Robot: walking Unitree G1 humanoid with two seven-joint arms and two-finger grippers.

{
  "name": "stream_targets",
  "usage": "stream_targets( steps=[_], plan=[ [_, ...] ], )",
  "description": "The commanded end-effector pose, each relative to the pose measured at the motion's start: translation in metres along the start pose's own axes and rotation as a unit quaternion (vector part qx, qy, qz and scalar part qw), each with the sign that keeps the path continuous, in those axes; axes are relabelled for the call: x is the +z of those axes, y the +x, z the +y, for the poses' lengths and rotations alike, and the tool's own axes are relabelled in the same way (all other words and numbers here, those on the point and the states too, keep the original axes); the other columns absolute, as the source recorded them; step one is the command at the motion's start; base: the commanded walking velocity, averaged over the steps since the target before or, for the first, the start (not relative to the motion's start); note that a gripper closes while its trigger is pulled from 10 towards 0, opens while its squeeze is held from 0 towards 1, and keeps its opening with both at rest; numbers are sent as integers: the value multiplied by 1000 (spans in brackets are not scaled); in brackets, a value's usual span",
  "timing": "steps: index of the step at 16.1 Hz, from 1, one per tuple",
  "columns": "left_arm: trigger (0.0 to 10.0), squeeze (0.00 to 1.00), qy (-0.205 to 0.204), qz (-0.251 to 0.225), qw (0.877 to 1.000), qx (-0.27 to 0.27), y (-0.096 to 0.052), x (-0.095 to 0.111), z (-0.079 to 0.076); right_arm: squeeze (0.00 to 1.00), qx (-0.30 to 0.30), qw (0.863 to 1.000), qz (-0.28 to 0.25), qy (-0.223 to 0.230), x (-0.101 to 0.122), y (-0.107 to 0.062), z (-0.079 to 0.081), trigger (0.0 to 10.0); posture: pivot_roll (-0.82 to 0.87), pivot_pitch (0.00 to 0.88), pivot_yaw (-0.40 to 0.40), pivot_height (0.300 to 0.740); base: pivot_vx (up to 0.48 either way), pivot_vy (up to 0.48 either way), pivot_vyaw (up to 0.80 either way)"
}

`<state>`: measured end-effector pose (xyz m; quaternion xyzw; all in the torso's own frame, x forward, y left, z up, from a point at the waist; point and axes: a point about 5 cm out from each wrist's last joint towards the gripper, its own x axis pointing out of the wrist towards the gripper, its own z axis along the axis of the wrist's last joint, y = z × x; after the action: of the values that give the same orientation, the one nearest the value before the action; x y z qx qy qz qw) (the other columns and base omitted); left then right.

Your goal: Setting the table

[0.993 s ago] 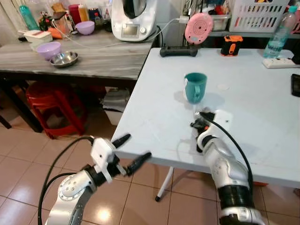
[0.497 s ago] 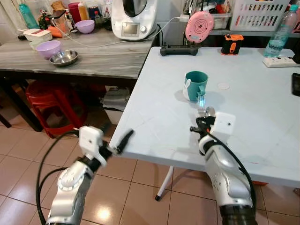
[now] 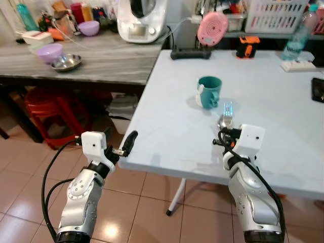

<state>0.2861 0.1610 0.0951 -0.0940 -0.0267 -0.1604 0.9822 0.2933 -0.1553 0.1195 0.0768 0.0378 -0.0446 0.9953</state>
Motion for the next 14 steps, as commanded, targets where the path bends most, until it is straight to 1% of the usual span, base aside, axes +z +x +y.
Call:
stream_targets(
  steps=[1, 3, 7, 10, 14],
  plan=[
    [10000, 0, -1, 4, 1000, 7, 1, -1, 2, 0, 4, 1000, -24, 3, 9, -1, 3, 10000, -112, 0, 81, 740, 0, 307, -800],
    [10000, 0, -1, 3, 1000, 6, 2, -1, 0, 0, 6, 1000, -26, 3, 10, -1, 4, 10000, -113, 0, 83, 740, 0, 319, -628],
    [10000, 0, -2, -1, 1000, 13, 5, 0, 1, 0, 8, 1000, -27, 2, 8, -2, 4, 10000, -114, 0, 84, 740, 0, 372, 0],
    [10000, 0, -14, 6, 1000, 7, 2, -6, -8, 0, 6, 1000, -28, 4, 7, -1, 3, 10000, -114, 0, 85, 740, 0, 405, 0],
    [10000, 0, -17, 4, 1000, 8, 5, -7, -11, 0, 7, 1000, -27, 7, 6, 0, 3, 10000, -111, 0, 81, 740, 0, 412, 0]
  ],
)
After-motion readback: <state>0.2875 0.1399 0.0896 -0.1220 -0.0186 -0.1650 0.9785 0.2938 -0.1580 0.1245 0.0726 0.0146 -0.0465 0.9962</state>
